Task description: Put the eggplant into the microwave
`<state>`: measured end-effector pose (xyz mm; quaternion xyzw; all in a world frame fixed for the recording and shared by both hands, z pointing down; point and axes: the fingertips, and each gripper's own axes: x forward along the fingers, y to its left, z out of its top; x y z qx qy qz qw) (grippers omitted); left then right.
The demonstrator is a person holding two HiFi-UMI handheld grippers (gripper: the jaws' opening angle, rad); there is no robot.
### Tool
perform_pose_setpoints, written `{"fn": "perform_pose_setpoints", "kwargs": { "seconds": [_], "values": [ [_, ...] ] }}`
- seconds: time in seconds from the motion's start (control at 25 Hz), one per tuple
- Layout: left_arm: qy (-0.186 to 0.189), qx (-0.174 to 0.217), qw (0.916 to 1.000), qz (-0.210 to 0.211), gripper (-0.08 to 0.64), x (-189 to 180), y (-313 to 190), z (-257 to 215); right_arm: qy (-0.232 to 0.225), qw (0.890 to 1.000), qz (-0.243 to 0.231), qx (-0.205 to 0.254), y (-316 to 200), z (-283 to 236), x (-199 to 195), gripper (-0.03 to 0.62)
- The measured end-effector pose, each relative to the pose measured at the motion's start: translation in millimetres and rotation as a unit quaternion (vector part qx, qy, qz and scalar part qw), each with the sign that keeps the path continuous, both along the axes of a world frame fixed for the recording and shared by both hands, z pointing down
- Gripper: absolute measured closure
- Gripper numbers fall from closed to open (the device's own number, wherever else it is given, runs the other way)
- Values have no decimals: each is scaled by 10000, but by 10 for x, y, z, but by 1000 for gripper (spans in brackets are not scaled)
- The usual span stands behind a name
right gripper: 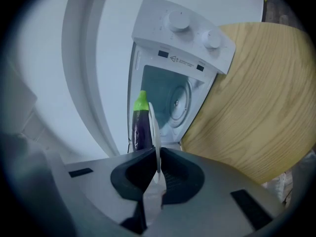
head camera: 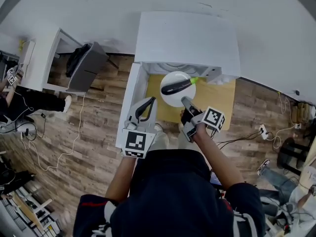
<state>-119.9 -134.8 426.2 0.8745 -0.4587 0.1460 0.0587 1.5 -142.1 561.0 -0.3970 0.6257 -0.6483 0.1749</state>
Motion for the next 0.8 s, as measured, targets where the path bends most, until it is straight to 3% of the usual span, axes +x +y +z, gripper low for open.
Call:
{"fn": "perform_pose_setpoints", "kwargs": {
  "seconds": [0.32,0.8],
  "values": [
    [8,-176,9990,409,546,74,-9,154,127,9987,469,-154,-143,229,95,566],
    [-17,-426,9983,401,546,143,-166,358,175,9971,679,-282,-621,589,177,566]
  ]
}}
